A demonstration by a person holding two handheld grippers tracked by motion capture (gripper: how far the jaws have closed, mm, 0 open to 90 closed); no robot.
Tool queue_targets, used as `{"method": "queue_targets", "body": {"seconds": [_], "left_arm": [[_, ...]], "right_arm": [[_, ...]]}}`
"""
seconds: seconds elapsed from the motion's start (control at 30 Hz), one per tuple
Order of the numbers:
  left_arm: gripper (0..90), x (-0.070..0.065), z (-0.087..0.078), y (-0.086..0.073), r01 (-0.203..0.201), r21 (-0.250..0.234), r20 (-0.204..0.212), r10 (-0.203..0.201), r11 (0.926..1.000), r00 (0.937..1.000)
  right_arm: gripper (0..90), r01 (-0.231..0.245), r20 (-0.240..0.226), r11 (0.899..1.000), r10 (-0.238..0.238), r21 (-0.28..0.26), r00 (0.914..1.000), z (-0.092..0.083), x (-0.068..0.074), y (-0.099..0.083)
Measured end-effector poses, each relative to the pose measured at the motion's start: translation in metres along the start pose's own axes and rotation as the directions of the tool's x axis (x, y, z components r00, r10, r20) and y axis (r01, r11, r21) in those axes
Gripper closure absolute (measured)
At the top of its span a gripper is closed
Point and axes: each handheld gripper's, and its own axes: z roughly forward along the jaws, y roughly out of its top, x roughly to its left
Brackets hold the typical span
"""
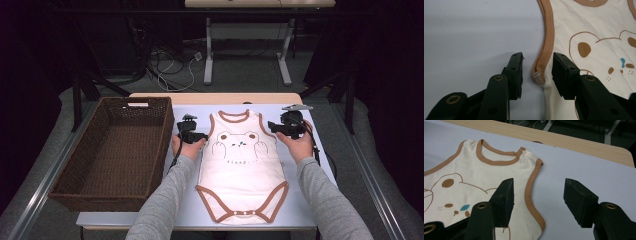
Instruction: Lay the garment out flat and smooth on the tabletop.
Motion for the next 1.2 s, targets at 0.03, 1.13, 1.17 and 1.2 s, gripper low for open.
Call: {"method": "queue_targets", "body": {"seconds": [0.03,1.13,1.17,1.2], "left_arm": [[62.4,0.0,0.001,0.0,0.007,-0.002,0.009,-0.007,1.0,0.9999],[87.5,-0.001,-0.004,0.009,-0.098,-0.019,-0.003,0.098,0.995,0.9952],[87.4,-0.001,-0.004,0.009,-0.098,-0.02,-0.003,0.098,0.995,0.9952],[87.4,-0.001,-0.004,0.009,-0.096,-0.02,-0.002,0.096,0.9951,0.9953]], "right_arm": [[41.2,-0.004,0.002,1.0,0.004,0.001,1.0,0.0,0.0,0.0],[59.5,-0.143,0.035,0.97,0.139,0.196,0.9897,0.026,-0.004,-0.015],[59.5,-0.143,0.035,0.969,0.139,0.203,0.9897,0.027,-0.004,-0.016],[59.5,-0.151,0.031,0.966,0.148,0.209,0.9886,0.027,-0.004,-0.016]]}}
